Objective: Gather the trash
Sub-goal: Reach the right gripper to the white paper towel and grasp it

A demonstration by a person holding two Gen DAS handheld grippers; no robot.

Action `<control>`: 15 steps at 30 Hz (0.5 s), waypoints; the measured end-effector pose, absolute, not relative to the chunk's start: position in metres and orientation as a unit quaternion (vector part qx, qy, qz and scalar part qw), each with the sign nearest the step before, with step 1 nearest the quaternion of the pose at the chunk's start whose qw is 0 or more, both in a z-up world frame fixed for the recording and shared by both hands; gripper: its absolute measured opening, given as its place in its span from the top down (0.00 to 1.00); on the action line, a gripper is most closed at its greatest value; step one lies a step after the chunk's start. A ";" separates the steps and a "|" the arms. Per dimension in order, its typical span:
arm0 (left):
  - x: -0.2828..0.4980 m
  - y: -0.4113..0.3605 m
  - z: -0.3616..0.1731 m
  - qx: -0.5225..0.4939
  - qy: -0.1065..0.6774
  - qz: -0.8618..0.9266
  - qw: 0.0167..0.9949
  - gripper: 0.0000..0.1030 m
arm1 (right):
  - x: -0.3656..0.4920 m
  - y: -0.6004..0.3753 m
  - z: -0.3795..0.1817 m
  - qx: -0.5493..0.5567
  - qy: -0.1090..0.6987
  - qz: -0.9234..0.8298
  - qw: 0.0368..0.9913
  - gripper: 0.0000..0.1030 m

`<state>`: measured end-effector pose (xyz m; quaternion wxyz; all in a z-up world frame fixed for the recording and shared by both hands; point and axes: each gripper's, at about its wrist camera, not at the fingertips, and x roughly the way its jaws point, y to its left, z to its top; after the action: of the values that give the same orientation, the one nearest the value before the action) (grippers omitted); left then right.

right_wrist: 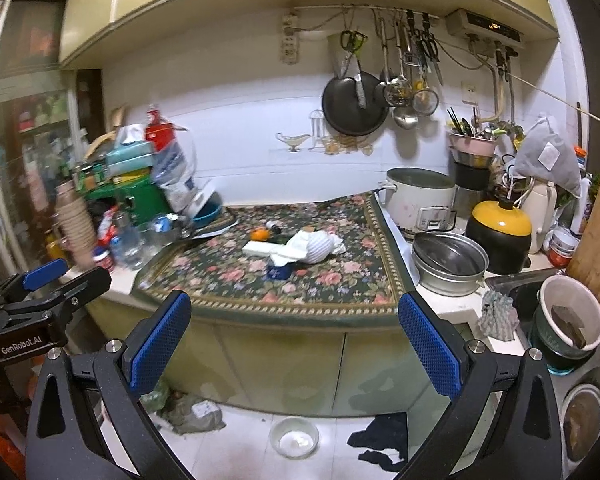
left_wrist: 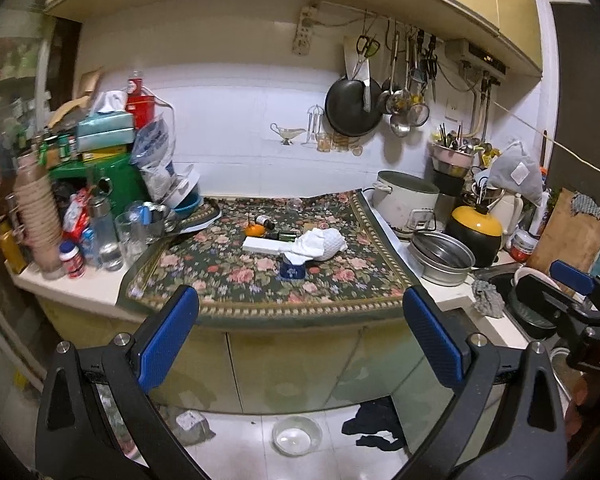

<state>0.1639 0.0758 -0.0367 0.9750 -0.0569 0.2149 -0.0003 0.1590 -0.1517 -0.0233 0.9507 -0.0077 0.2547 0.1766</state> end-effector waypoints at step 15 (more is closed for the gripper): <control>0.352 0.132 -0.085 -0.039 0.318 -0.026 0.947 0.03 | 0.280 -0.107 -0.060 0.020 0.317 0.104 0.942 0.00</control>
<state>0.3519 0.1319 -0.0848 0.9470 -0.0390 0.3179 -0.0265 0.2802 -0.1068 -0.0605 0.9424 0.0204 0.3172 0.1044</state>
